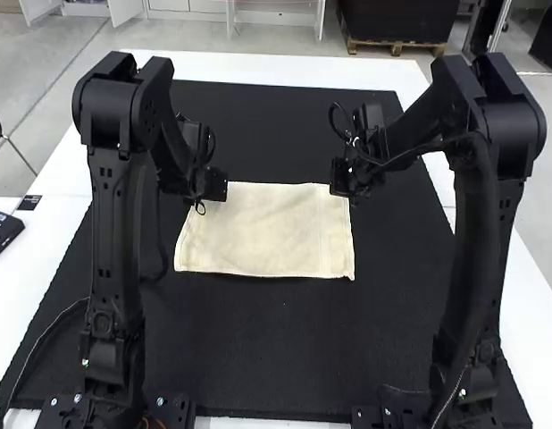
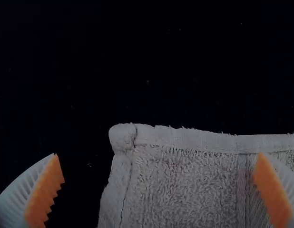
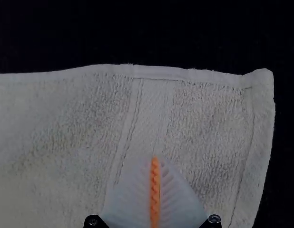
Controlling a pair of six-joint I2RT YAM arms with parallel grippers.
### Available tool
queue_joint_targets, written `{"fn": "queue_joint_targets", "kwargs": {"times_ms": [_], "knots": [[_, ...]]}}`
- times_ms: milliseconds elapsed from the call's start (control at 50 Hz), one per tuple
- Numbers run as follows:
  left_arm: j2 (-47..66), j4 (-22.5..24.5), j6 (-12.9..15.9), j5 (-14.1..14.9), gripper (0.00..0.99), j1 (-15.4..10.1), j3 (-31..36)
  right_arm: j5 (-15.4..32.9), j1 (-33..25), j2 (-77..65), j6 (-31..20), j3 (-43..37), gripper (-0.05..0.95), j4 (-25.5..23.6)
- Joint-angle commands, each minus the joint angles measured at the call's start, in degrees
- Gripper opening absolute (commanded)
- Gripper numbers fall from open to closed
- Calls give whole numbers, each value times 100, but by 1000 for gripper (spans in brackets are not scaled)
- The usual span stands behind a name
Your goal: Fold the towel.
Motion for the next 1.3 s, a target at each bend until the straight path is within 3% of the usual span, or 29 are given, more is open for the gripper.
{"fn": "queue_joint_targets", "kwargs": {"times_ms": [0,180,260,340,360,380,400,420,620,960,1120,1280], "knots": [[169,-71,29,-304,934,148,104,60,-48,-204,57,-55,-3,22],[195,-185,55,-391,925,201,112,51,-48,-204,66,-55,-3,22],[204,-343,37,-383,803,183,112,60,-48,-204,66,-55,-3,22],[195,-422,-15,-304,525,210,77,60,-39,-204,119,-38,-3,22],[195,-466,-33,-304,411,210,77,60,-48,-204,119,-38,-3,22],[195,-563,-68,-304,208,201,77,60,-48,-204,128,-38,-5,22],[195,-589,-86,-312,82,192,69,60,-48,-204,136,-29,-5,22],[177,-607,-94,-312,16,183,69,60,-48,-204,145,-29,-5,22],[-95,-528,-314,-181,21,192,-98,60,-48,-239,180,-38,-5,22],[-807,-519,-297,-154,20,122,-265,104,-48,-679,277,-170,-16,-48],[-1071,-625,-226,-145,20,-80,-380,104,-66,-1092,470,-495,-18,-39],[-1211,-572,-235,-154,20,-493,-529,262,-66,-1338,541,-811,-18,92]]}}
